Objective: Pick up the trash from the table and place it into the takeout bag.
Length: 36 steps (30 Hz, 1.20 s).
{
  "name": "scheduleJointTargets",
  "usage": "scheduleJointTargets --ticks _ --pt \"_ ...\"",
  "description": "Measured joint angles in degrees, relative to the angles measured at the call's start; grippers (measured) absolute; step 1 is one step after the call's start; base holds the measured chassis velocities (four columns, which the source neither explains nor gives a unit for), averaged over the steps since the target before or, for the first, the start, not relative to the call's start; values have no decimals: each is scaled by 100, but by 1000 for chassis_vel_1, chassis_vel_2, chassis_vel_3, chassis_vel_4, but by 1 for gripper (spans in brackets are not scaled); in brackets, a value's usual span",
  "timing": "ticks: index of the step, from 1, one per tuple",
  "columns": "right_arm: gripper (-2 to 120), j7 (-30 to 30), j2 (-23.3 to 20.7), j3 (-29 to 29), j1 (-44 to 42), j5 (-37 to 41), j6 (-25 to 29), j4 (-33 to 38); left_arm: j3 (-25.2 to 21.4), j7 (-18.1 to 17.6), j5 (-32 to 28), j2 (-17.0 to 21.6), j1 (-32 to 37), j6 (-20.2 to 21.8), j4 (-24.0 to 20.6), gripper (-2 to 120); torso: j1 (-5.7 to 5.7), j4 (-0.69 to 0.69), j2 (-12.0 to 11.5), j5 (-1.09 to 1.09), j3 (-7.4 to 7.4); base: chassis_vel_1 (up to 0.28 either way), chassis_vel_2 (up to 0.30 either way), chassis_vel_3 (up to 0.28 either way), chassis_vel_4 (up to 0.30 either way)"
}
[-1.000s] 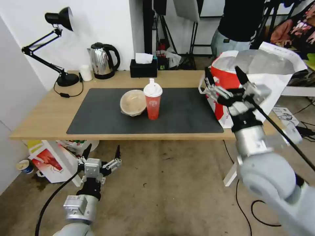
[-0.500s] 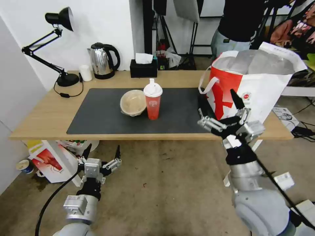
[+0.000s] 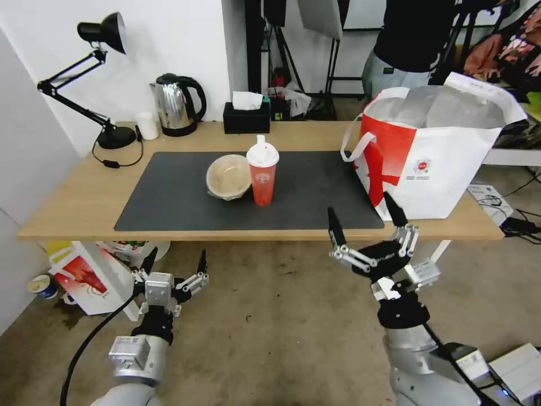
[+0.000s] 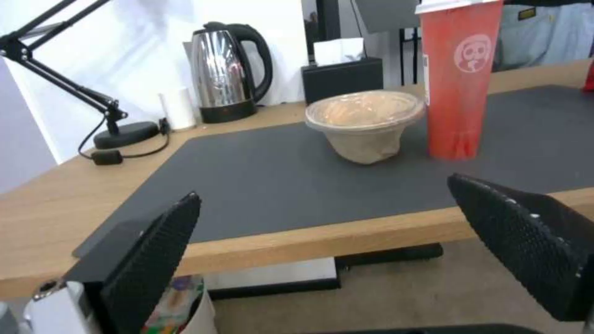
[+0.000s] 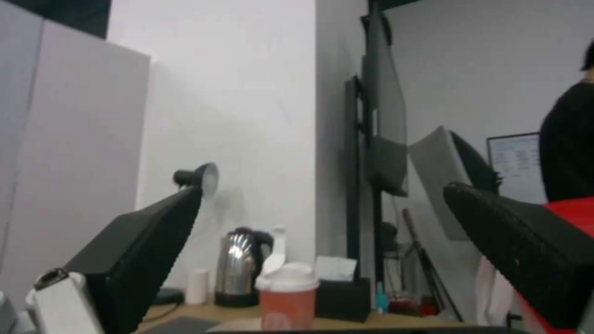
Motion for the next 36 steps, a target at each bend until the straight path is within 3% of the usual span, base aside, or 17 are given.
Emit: scheduleJointTargets --ticks 19,27,36 --pt "100 -711 -820 -490 156 -16 382 -311 0 0 0 0 0 0 0 100 0 0 0 0 0 0 0 0 0" --pt "100 -658 -784 -583 90 -35 377 -323 0 0 0 0 0 0 0 100 0 0 0 0 0 0 0 0 0" --pt "100 10 -659 -724 -291 -208 238 -399 0 0 0 0 0 0 0 100 0 0 0 -1 0 0 0 0 0"
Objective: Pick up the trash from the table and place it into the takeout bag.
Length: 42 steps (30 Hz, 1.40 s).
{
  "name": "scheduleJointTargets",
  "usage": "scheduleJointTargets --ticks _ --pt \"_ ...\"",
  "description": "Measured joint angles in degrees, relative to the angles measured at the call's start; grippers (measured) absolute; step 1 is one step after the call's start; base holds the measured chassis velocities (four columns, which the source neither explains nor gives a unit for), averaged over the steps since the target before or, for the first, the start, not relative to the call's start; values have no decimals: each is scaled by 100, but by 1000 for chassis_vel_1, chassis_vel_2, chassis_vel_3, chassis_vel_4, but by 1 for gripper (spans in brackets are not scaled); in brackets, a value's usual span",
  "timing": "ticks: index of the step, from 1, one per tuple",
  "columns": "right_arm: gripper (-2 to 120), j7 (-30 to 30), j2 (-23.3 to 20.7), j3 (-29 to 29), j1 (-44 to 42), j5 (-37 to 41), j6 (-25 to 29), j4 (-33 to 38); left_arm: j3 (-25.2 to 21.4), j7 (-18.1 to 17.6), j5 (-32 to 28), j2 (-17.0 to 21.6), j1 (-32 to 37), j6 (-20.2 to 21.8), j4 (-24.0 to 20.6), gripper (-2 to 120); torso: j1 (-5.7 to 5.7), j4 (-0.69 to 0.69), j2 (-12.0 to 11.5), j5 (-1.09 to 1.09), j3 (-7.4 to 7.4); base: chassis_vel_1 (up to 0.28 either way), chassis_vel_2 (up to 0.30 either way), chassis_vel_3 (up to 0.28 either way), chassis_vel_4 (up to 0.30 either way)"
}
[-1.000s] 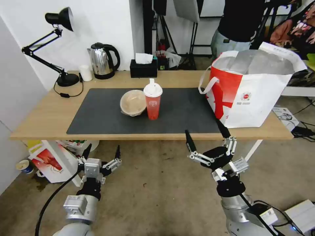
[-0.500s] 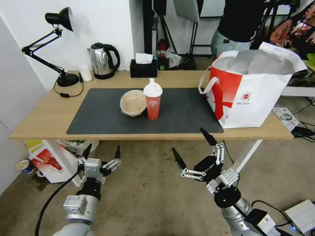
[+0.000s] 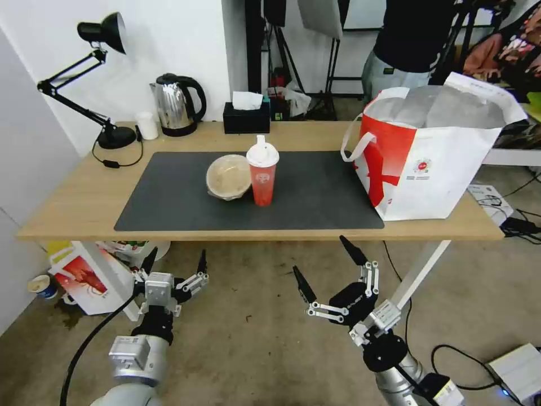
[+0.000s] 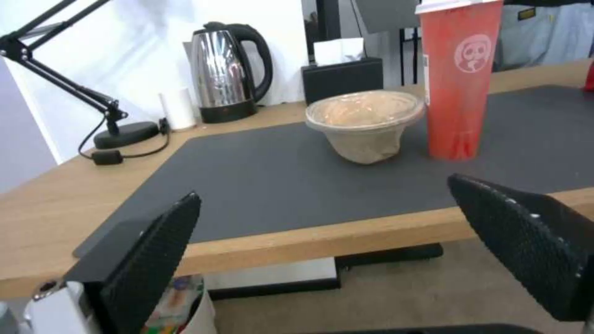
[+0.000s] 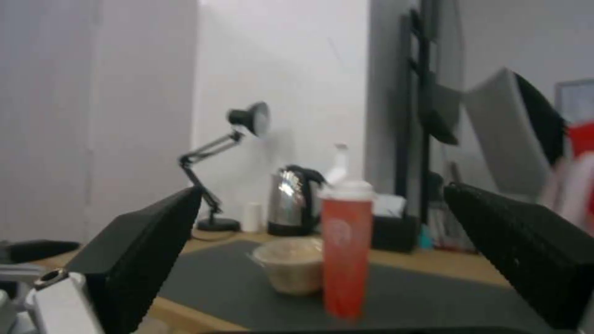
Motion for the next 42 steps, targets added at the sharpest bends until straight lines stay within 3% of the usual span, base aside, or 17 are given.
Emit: scheduleJointTargets --ticks 15,42 --pt "100 1198 210 -9 -374 -599 -261 -136 0 0 0 0 0 0 0 100 0 0 0 0 0 0 0 0 0" --pt "100 1628 241 -7 -235 -554 -552 -209 0 0 0 0 0 0 0 100 0 0 0 0 0 0 0 0 0"
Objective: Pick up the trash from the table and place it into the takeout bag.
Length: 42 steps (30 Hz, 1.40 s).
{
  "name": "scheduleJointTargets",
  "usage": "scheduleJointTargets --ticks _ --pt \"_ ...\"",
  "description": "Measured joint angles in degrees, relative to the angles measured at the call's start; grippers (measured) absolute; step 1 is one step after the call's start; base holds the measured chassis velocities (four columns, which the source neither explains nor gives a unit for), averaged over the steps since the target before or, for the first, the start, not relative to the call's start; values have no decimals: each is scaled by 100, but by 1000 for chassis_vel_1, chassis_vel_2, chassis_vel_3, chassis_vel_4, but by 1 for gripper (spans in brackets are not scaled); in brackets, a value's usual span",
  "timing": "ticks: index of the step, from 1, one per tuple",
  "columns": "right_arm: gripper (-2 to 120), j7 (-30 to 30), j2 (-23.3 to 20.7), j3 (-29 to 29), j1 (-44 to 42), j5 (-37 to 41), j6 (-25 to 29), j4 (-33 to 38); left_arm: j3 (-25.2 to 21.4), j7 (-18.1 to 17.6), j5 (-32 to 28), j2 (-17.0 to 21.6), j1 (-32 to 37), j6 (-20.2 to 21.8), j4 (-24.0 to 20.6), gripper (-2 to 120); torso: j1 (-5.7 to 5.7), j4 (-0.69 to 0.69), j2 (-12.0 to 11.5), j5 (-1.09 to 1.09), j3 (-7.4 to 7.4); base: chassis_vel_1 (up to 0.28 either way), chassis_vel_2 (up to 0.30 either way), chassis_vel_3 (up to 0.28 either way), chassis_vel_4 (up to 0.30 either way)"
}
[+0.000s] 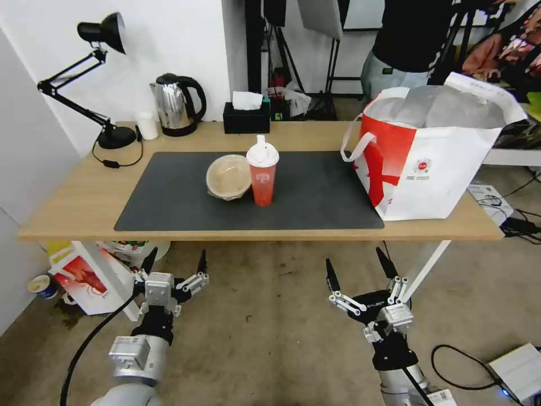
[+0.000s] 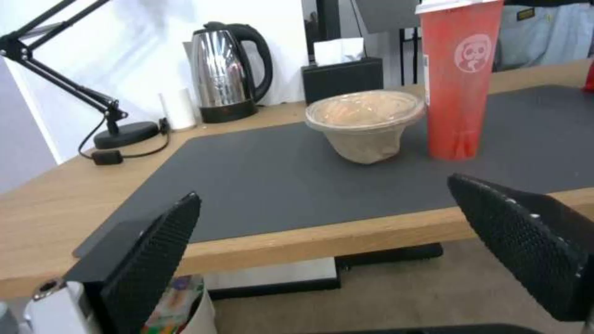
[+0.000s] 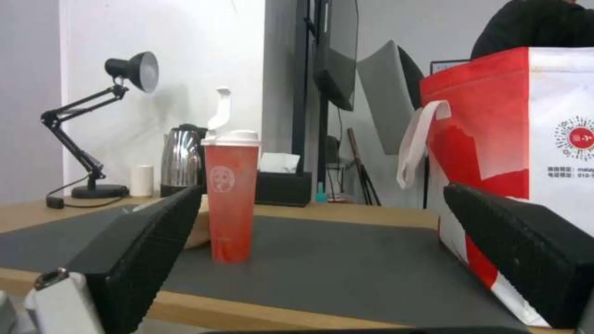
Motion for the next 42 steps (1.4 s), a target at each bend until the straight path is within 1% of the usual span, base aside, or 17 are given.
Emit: scheduleJointTargets --ticks 10,17,19,20,21,24,25,28,29,32,34,36,37,38,40,41,42 --pt "100 69 39 -25 -20 9 -68 68 0 0 0 0 0 0 0 100 0 0 0 0 0 0 0 0 0" --pt "100 37 -35 88 38 5 -155 503 0 0 0 0 0 0 0 100 0 -1 0 0 0 0 0 0 0" --pt "100 -51 -107 234 212 53 -209 733 0 0 0 0 0 0 0 100 0 -1 0 -1 0 0 0 0 0" --pt "100 -143 -171 314 450 220 -264 858 0 0 0 0 0 0 0 100 0 -1 0 0 0 0 0 0 0" --pt "100 -143 -171 314 450 220 -264 858 0 0 0 0 0 0 0 100 0 -1 0 0 0 0 0 0 0" --pt "100 -478 -360 351 1392 986 -406 1006 0 0 0 0 0 0 0 100 0 1 0 0 0 0 0 0 0" --pt "100 -478 -360 351 1392 986 -406 1006 0 0 0 0 0 0 0 100 0 1 0 0 0 0 0 0 0" --pt "100 -700 -552 243 2162 1657 -514 1039 -1 0 0 0 -1 0 0 100 1 1 -1 0 1 0 0 0 0" --pt "100 -700 -552 243 2162 1657 -514 1039 -1 0 0 0 -1 0 0 100 1 1 -1 0 1 0 0 0 0" --pt "100 -952 -707 -11 2809 2201 -594 1037 0 0 0 0 0 0 0 100 0 0 0 0 0 0 0 0 0" --pt "100 -1046 -733 -59 2954 2356 -637 1022 0 0 0 0 0 0 0 100 0 0 0 0 1 0 0 0 0" --pt "100 -1541 -847 -187 3387 3036 -846 951 0 0 0 0 0 0 0 100 0 0 0 0 1 0 0 0 0" --pt "100 -2310 -1027 -307 3806 3789 -1018 837 0 0 0 0 0 0 0 100 0 0 0 -1 0 0 0 0 0" --pt "100 -2310 -1027 -307 3806 3789 -1018 837 0 0 0 0 0 0 0 100 0 0 0 -1 0 0 0 0 0" --pt "100 -2722 -1159 -435 4036 4281 -1200 772 0 0 0 0 0 0 0 100 0 0 0 -1 1 0 0 0 0" --pt "100 -2722 -1159 -435 4036 4281 -1200 772 0 0 0 0 0 0 0 100 0 0 0 -1 1 0 0 0 0" --pt "100 -2901 -1223 -484 4109 4531 -1293 747 0 0 0 0 0 0 0 100 0 0 0 0 1 0 0 0 0"
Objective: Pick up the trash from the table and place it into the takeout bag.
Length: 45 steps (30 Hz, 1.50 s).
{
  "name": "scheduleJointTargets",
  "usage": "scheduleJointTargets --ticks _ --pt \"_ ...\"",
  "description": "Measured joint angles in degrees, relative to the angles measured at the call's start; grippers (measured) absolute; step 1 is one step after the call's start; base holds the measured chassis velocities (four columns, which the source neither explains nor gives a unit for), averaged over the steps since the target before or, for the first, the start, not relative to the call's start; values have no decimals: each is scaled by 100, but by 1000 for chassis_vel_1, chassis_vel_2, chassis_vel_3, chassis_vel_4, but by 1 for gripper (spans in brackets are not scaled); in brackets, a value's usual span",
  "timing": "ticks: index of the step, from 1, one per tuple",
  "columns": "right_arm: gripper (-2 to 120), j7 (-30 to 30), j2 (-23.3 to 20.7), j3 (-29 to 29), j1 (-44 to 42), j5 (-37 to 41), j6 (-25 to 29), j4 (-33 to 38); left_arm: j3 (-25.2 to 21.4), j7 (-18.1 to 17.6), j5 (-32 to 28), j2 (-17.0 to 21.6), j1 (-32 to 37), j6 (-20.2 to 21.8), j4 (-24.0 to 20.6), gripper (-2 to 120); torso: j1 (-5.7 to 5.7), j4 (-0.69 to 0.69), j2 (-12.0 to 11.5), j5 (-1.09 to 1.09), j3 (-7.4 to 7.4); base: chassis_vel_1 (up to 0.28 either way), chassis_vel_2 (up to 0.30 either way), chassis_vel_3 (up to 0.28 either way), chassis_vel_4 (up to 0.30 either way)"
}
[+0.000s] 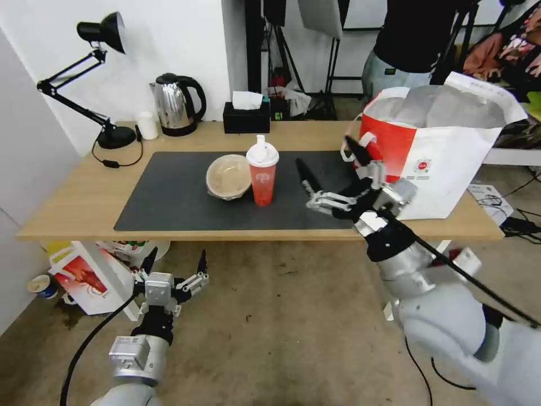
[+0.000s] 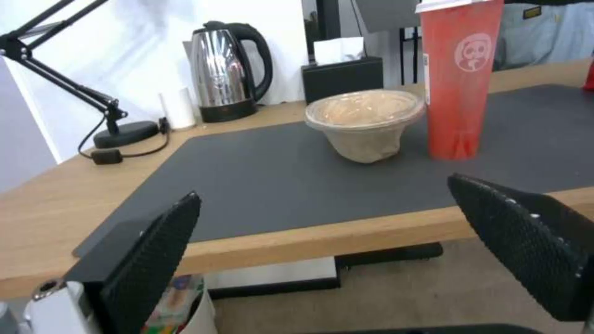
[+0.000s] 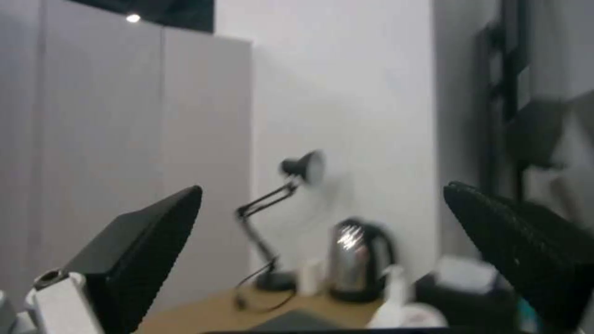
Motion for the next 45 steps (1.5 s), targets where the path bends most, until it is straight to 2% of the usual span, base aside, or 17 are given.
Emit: scheduleJointTargets --ticks 5,10,17,22,33,45 --pt "100 -287 -85 -180 132 614 -397 -91 0 0 0 0 0 0 0 100 0 -1 0 0 0 0 0 0 0" --pt "100 -261 -58 -393 293 728 -664 -184 0 0 0 0 0 0 0 100 0 0 0 0 0 0 0 0 0" --pt "100 369 153 -621 369 328 -1241 -237 0 0 0 0 0 0 0 100 0 -1 0 0 -1 0 0 0 0" --pt "100 564 298 -785 479 198 -1398 -303 0 0 0 0 0 0 0 100 0 -1 0 0 -1 0 0 0 0" --pt "100 885 413 -905 727 626 -1915 -480 0 0 0 0 0 0 0 100 0 -1 0 0 -1 0 0 0 0" --pt "100 1232 591 -1028 1144 773 -2145 -829 0 0 0 0 0 0 0 100 0 -1 0 0 -1 0 0 0 0"
